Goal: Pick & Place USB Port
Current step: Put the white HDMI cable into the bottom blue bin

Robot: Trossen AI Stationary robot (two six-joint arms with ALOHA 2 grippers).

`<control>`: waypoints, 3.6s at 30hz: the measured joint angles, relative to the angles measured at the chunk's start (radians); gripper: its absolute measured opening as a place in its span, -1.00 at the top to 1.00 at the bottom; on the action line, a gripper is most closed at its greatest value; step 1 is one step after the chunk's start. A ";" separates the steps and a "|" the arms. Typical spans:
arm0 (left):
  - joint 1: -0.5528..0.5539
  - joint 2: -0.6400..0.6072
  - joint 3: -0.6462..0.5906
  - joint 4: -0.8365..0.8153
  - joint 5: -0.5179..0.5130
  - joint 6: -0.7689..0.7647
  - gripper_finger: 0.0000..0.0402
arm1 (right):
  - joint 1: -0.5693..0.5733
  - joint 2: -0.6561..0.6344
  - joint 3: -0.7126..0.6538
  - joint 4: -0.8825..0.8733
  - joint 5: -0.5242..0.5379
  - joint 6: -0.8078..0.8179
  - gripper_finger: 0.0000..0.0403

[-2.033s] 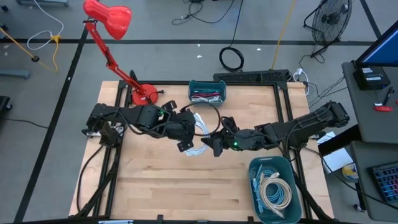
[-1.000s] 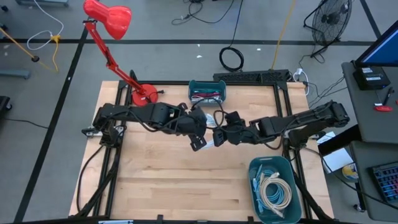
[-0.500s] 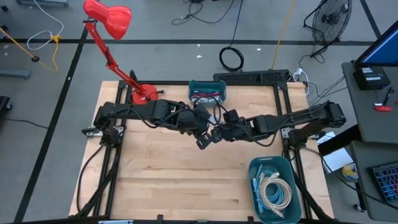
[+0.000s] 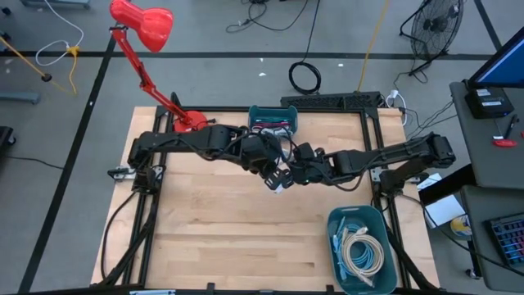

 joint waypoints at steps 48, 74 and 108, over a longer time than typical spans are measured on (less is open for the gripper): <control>0.008 -0.176 -0.002 -0.349 -0.328 0.147 0.79 | 0.790 -0.028 0.200 -0.689 -0.793 1.197 0.91; -0.038 -0.176 -0.002 -0.335 -0.328 0.170 0.79 | 0.883 0.131 0.072 -0.651 -0.891 1.368 0.91; -0.047 -0.176 -0.002 -0.335 -0.327 0.158 0.79 | 0.890 0.090 -0.023 -0.622 -0.997 1.327 0.87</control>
